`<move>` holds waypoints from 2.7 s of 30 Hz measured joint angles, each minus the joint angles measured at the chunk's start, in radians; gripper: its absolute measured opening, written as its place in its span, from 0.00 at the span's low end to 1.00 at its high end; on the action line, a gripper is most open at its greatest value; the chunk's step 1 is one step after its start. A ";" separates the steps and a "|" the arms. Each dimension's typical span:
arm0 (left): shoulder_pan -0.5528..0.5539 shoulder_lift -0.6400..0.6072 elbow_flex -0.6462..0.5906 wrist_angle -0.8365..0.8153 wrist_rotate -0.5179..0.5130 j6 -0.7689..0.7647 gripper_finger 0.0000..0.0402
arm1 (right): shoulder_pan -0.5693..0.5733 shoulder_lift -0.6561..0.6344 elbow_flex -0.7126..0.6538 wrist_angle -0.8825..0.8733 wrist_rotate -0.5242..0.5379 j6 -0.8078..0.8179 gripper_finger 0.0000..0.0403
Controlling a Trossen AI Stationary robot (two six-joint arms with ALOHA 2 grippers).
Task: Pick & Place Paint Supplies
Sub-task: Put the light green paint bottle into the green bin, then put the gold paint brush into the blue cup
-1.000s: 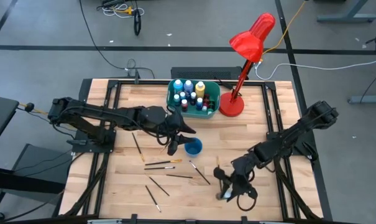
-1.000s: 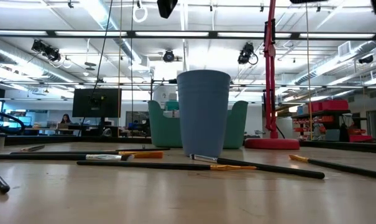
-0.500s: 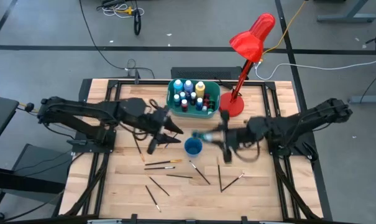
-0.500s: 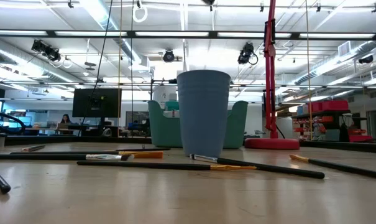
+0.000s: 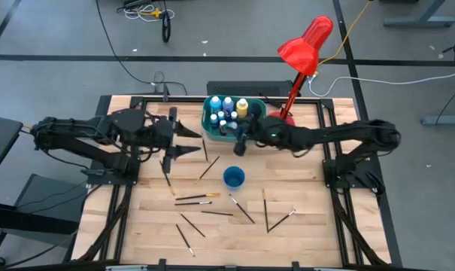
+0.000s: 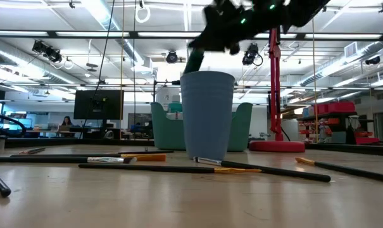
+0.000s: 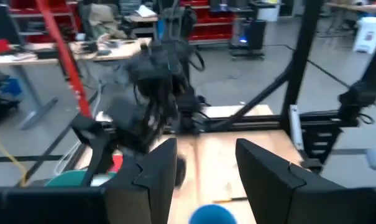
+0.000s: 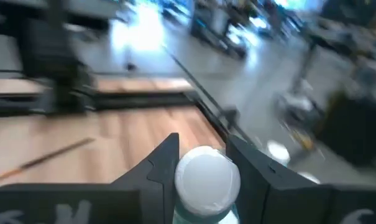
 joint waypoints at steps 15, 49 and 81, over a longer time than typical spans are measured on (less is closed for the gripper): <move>0.000 0.027 -0.003 -0.122 -0.178 0.055 0.44 | -0.049 0.212 0.053 -0.131 0.200 0.248 0.27; 0.000 0.026 -0.002 -0.117 -0.190 0.047 0.44 | -0.133 0.337 0.057 -0.138 0.056 0.254 0.29; 0.000 0.026 -0.153 -0.190 -0.182 -0.128 0.44 | -0.005 -0.004 0.053 -0.184 -0.125 0.093 0.50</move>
